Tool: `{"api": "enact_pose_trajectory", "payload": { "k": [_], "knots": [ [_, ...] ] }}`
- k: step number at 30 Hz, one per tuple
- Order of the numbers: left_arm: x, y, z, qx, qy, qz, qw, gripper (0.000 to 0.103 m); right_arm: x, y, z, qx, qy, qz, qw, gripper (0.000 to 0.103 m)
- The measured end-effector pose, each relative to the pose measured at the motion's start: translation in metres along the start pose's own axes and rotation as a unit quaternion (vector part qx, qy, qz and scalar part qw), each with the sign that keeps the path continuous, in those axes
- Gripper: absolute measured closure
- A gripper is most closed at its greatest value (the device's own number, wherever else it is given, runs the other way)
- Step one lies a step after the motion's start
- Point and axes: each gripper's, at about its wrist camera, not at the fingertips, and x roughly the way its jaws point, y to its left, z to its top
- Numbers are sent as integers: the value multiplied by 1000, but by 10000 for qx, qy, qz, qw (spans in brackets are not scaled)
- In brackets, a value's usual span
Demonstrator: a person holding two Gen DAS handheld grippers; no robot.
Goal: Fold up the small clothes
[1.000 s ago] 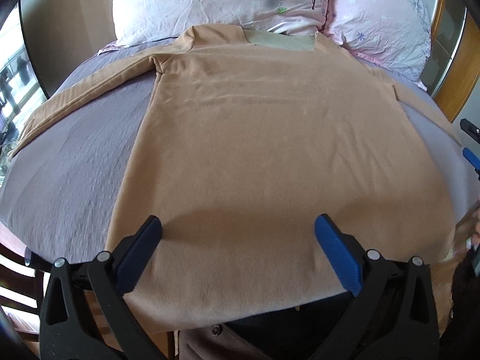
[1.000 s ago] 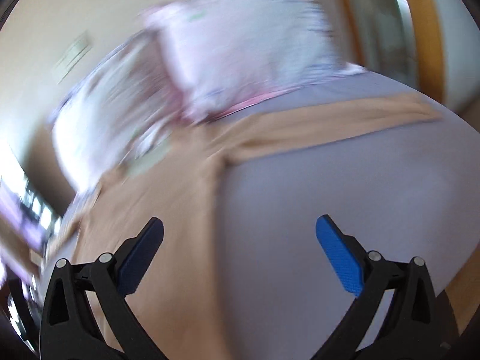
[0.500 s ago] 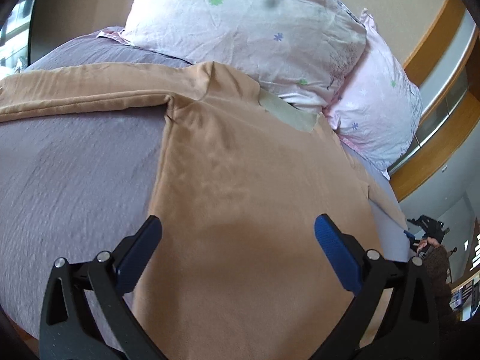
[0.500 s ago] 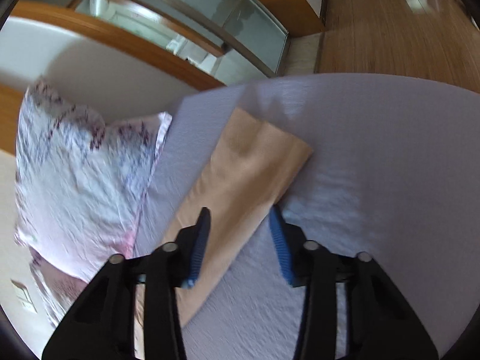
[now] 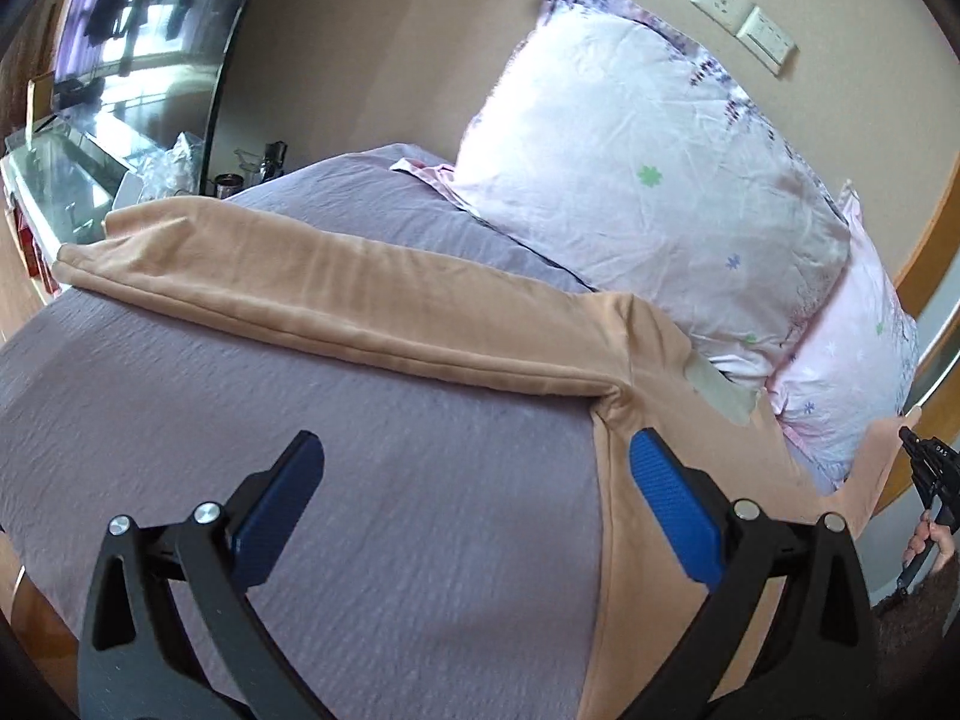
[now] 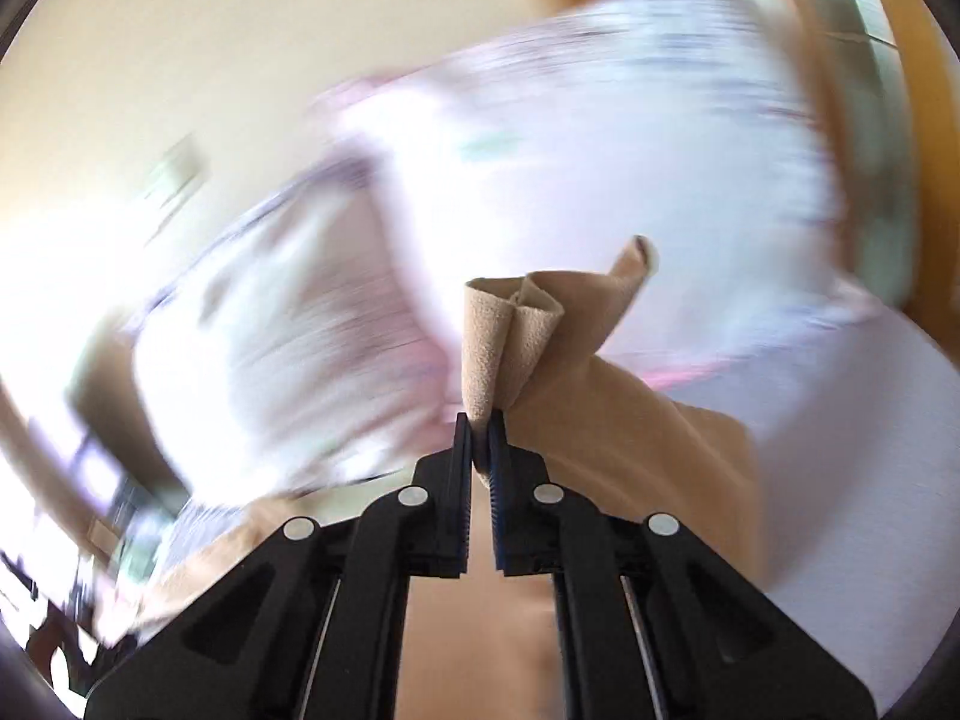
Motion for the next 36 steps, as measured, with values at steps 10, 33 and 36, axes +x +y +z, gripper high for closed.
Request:
{"api": "enact_pose_trajectory", "payload": {
  "k": [10, 33, 36],
  "knots": [
    [1, 73, 32, -1339, -29, 452, 9900, 7, 184, 195, -130, -968, 2961, 1663, 9356, 96],
    [10, 99, 105, -2126, -479, 1124, 9695, 98, 102, 115, -107, -203, 2461, 2042, 9473, 44],
    [16, -9, 122, -562, -717, 758, 9930, 99, 80, 85, -89, -79, 2032, 1798, 9625, 44]
  ]
}}
